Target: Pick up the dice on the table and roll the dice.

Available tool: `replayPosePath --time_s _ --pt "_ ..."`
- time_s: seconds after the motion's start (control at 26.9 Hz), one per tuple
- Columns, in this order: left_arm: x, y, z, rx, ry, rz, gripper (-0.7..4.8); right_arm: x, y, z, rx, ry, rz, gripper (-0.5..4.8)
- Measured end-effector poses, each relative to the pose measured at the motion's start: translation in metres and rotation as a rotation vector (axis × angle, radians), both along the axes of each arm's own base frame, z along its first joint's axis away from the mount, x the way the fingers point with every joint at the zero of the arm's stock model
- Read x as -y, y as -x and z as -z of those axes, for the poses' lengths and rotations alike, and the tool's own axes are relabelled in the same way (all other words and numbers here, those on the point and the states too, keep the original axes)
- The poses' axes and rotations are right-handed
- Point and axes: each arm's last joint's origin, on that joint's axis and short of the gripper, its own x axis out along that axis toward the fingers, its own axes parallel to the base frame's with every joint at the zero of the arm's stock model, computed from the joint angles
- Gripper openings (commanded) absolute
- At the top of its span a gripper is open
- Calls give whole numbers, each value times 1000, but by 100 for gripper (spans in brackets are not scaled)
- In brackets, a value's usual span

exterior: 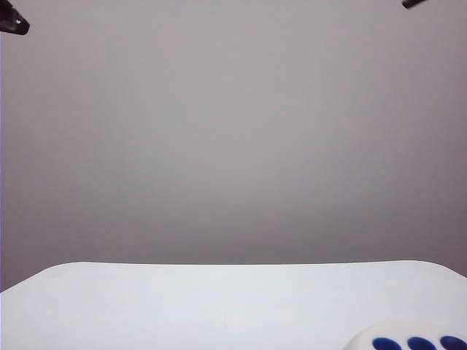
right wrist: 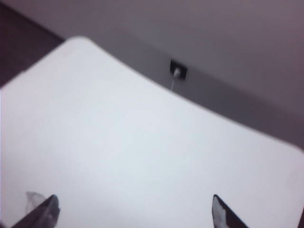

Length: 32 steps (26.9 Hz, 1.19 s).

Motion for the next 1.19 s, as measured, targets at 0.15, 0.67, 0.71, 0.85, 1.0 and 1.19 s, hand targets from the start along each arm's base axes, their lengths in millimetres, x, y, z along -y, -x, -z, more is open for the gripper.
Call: replayPosePath --time_s 0.15,0.67,0.71,0.85,1.0,1.19 --pt "3 3 0 0 25 148 -5 4 7 9 -101 52 9 240" --pt "4 7 8 -81 0 207 -5 26 53 13 -316 -5 28 -5" --pt "4 7 9 -82 -1 207 -5 27 55 13 -329 -17 23 -5" --pt "4 7 9 -81 -3 208 -5 31 65 13 -369 -55 5 -5" --pt "3 7 9 -78 -8 195 -5 33 70 16 -387 -46 24 -5" --pt "-2 9 -5 110 -64 41 -5 35 66 39 -257 -79 125 -5"
